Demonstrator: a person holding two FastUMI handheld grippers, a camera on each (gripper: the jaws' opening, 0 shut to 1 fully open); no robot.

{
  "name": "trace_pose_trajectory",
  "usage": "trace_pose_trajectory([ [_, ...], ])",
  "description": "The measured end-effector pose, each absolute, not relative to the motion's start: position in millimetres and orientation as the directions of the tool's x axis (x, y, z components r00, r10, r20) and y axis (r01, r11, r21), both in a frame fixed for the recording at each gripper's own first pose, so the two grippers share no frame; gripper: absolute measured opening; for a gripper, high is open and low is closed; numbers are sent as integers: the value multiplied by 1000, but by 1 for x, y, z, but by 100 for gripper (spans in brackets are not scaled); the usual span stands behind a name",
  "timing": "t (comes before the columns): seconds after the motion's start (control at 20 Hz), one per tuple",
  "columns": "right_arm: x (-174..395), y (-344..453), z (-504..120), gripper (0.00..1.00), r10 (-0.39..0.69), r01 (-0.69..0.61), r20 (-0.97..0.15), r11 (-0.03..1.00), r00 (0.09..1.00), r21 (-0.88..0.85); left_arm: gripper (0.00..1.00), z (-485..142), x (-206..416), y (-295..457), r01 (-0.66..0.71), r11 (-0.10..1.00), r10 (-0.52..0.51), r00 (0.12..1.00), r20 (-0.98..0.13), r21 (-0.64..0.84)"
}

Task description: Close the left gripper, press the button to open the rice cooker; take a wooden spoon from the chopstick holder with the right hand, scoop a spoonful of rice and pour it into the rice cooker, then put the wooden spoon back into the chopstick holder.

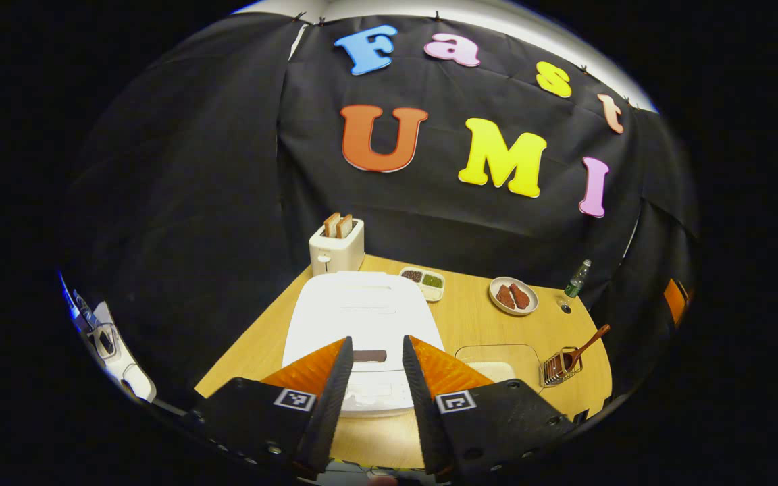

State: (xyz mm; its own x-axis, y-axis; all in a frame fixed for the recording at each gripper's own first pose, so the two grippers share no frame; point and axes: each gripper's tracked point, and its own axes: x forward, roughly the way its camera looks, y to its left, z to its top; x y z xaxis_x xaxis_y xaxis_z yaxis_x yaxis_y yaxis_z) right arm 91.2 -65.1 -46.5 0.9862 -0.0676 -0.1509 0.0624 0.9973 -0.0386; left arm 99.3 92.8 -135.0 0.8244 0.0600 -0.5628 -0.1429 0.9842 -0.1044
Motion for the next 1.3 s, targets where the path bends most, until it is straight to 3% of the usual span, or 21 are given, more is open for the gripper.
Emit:
trace_pose_trajectory([
  [0.15, 101, -77, -53, 100, -81, 80, -172, 997, 982, -10, 4, -160, 111, 102, -183, 975, 65, 768, -637, -122],
  [0.2, 105, -81, -55, 100, -86, 86, -174, 996, 981, -8, 1, -162, 111, 99, -177, 976, 51, 755, -654, -128],
  [0.55, 118, -99, -77, 100, -108, 108, -218, 994, 970, -14, 0, -197, 142, 107, -158, 984, 53, 696, -716, -81],
  [0.9, 125, -104, -101, 100, -111, 116, -292, 993, 950, 0, 0, -221, 149, 103, -211, 965, 23, 661, -750, -156],
  [0.95, 126, -106, -106, 100, -114, 119, -302, 993, 946, 0, 7, -225, 148, 104, -215, 964, 26, 655, -755, -153],
  [1.0, 127, -108, -108, 100, -115, 123, -313, 992, 943, 5, 0, -228, 146, 104, -218, 964, 27, 650, -759, -153],
  [1.3, 124, -109, -113, 100, -123, 140, -322, 990, 939, 28, 0, -239, 141, 104, -241, 951, 0, 630, -777, -195],
])
